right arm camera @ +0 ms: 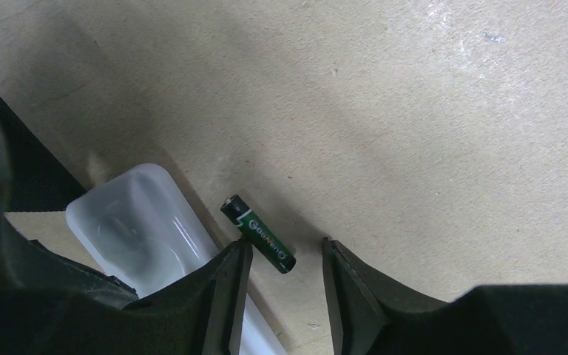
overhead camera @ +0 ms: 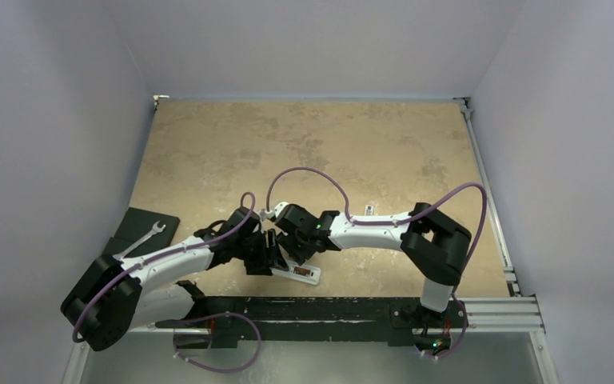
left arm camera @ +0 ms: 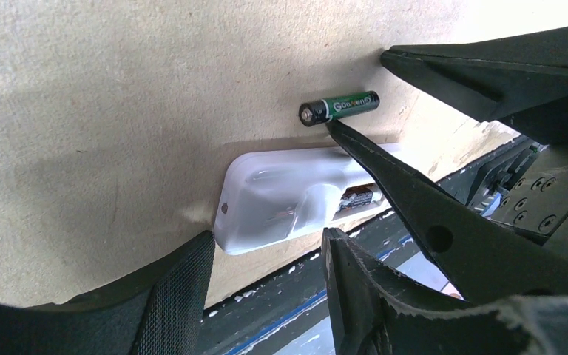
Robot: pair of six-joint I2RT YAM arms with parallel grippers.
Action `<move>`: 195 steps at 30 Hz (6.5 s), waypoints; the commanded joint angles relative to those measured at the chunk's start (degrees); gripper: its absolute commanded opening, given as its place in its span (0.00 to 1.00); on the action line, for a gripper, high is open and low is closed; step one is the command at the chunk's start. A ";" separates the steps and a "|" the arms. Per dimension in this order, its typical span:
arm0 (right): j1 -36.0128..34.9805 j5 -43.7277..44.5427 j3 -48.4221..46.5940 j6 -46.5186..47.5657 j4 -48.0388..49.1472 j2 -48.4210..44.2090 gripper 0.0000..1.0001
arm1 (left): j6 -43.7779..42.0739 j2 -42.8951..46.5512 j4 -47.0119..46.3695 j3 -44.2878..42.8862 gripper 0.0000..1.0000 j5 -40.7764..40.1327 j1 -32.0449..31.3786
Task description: Load the batteries into the remote control
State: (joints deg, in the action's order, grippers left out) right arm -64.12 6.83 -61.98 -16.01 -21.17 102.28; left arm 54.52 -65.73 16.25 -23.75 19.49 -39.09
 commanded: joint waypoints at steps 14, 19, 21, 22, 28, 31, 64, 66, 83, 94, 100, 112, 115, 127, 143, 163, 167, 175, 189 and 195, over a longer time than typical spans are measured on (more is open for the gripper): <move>-0.22 -4.11 -1.48 5.20 1.18 3.15 0.30 | 0.04 -0.80 -2.42 -0.54 0.55 -0.52 -0.43; -0.31 -3.24 -0.97 4.08 0.40 3.24 0.14 | -0.03 -1.24 -2.66 -0.97 0.55 -0.33 -0.40; -0.31 -2.54 -1.00 3.49 -0.09 3.11 0.07 | -0.11 -1.39 -2.63 -1.08 0.55 -0.30 -0.46; -0.31 -2.26 -1.04 3.31 -0.76 2.92 0.02 | -0.18 -1.48 -2.63 -1.16 0.55 -0.32 -0.42; -0.31 -1.70 -0.87 0.35 -1.14 0.50 0.00 | 0.31 -1.55 -2.97 -1.01 0.55 -0.43 -0.65; -0.26 -0.43 -1.52 -0.96 -2.48 -1.03 0.00 | 0.74 -1.99 -3.35 -1.03 0.56 -0.79 -0.88; -0.22 6.21 12.47 -18.94 -10.03 -28.80 0.00 | 0.57 -22.22 -10.44 -16.33 0.57 -4.08 -6.37; -0.22 5.48 13.71 -19.64 -9.86 -30.44 0.00 | 0.29 -24.85 -10.66 -18.36 0.57 -4.19 -7.53; -0.22 3.33 18.60 -23.13 -12.30 -40.75 0.00 | -2.71 -42.14 -9.48 -37.04 0.57 -3.75 -14.21; -0.22 2.19 19.87 -23.76 -12.88 -43.19 0.00 | -6.97 -38.07 -1.76 -41.84 0.56 -10.10 -15.46; -0.22 1.61 19.87 -23.80 -13.87 -44.35 0.00 | -8.84 -31.41 4.33 -41.14 0.56 -17.24 -15.40; -0.22 -0.79 22.39 -23.36 -11.03 -42.24 0.00 | -10.03 -19.27 11.52 -36.25 0.57 -24.18 -15.40; -0.22 -0.49 22.38 -24.10 -11.26 -41.86 0.00 | -9.21 -15.56 12.31 -33.70 0.57 -22.54 -15.47; -0.22 5.78 20.18 -27.12 -13.12 -38.10 0.00 | -1.30 -0.39 6.52 -20.09 0.58 -6.16 -16.75; 3.04 11.79 20.21 -27.56 -14.61 -38.61 0.00 | 0.40 -8.40 -1.44 -20.77 0.59 -13.94 -34.17; 5.14 12.60 21.35 -29.39 -15.81 -42.47 0.00 | -3.27 -25.97 -4.14 -27.05 0.00 -21.77 -38.16; 5.14 12.42 21.38 -29.21 -15.32 -41.97 0.00 | -3.45 -27.68 -3.62 -27.42 0.00 -22.77 -38.16; 5.23 12.45 20.89 -29.08 -15.08 -41.46 0.00 | -2.94 -28.40 -2.29 -26.06 0.00 -26.75 -38.16; 5.23 12.35 20.95 -28.82 -14.76 -40.08 0.00 | -4.82 -29.54 2.64 -25.93 0.00 -32.75 -37.44; 5.31 12.38 20.79 -28.42 -14.35 -39.37 0.00 | -5.56 -28.52 3.81 -24.50 0.00 -32.86 -36.23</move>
State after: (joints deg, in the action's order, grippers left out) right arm -59.11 18.52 -40.47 -44.34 -37.15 62.33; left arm 51.59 -94.02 15.51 -49.30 -9.91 -76.42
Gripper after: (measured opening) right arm 0.042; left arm 0.003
